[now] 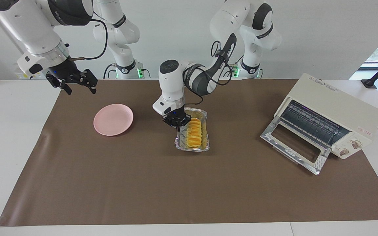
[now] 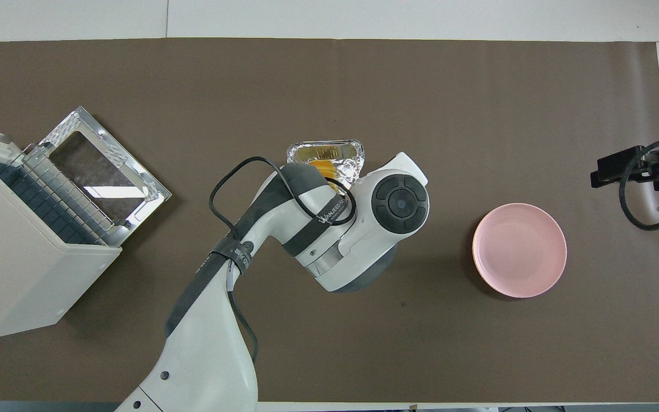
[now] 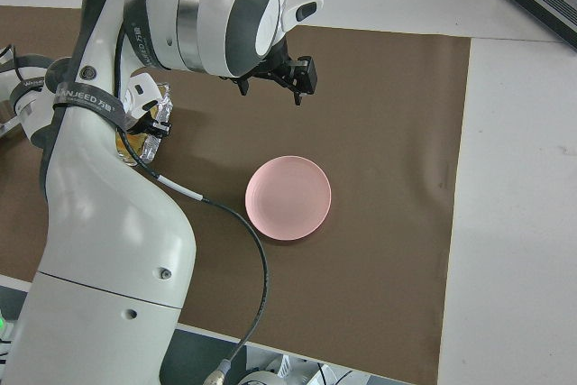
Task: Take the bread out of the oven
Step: 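Set the foil tray on the table and open the left gripper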
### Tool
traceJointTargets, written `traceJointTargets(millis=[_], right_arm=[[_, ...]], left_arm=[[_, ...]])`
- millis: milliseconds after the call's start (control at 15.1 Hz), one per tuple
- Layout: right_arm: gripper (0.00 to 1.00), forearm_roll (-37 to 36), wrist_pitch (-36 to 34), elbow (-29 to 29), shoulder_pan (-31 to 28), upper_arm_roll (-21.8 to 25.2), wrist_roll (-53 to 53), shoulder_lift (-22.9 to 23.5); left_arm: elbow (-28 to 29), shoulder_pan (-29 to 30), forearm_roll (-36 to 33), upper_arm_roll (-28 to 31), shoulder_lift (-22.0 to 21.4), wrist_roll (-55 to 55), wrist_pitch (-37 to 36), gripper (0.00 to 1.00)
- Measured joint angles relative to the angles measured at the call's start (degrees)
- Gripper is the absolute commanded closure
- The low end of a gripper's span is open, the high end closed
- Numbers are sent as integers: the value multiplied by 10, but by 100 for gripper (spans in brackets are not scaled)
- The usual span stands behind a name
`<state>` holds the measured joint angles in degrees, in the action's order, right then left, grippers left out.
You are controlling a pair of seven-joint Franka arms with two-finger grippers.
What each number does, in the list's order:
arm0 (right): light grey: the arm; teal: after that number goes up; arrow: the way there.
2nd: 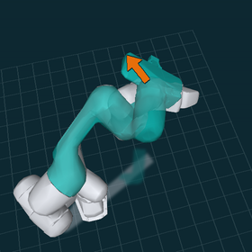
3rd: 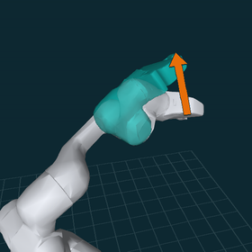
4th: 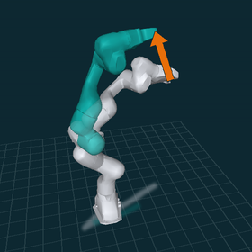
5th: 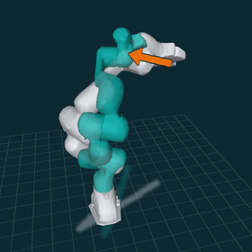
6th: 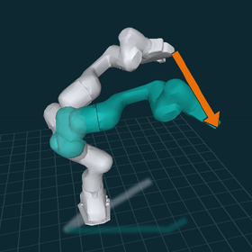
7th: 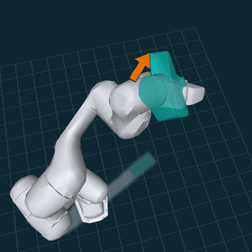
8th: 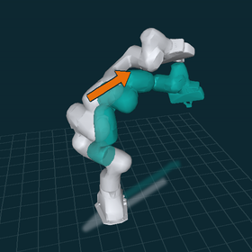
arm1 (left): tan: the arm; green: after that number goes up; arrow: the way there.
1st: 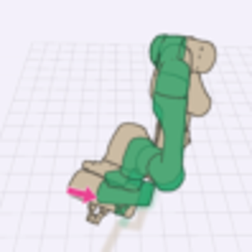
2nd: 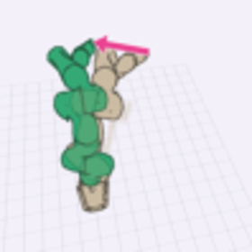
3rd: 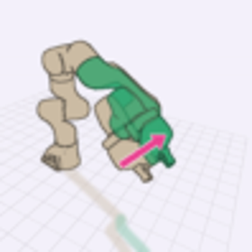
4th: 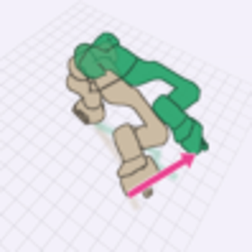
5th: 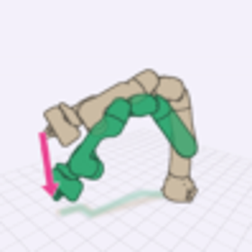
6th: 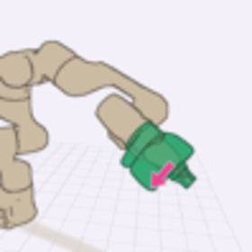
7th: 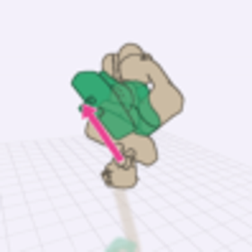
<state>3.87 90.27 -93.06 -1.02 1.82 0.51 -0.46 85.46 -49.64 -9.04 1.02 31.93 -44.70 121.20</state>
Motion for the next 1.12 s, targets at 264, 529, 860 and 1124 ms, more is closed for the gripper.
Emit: traceJointTargets(millis=[264, 529, 860, 1124], right_arm=[[0, 0, 17, 0, 0, 0, 0, 0], [0, 0, 20, -1, 1, -1, 0, 0], [0, 0, 20, -8, 1, -1, 0, 0], [0, 0, 20, -14, 1, -1, 0, 0]], left_arm=[[4, -17, -13, 0, 15, -1, 6, 100], [5, -25, -14, 0, 19, -27, 20, 100], [8, -25, -15, 2, 22, -47, 32, 0], [6, -23, -15, 7, 22, -49, 41, 0]])
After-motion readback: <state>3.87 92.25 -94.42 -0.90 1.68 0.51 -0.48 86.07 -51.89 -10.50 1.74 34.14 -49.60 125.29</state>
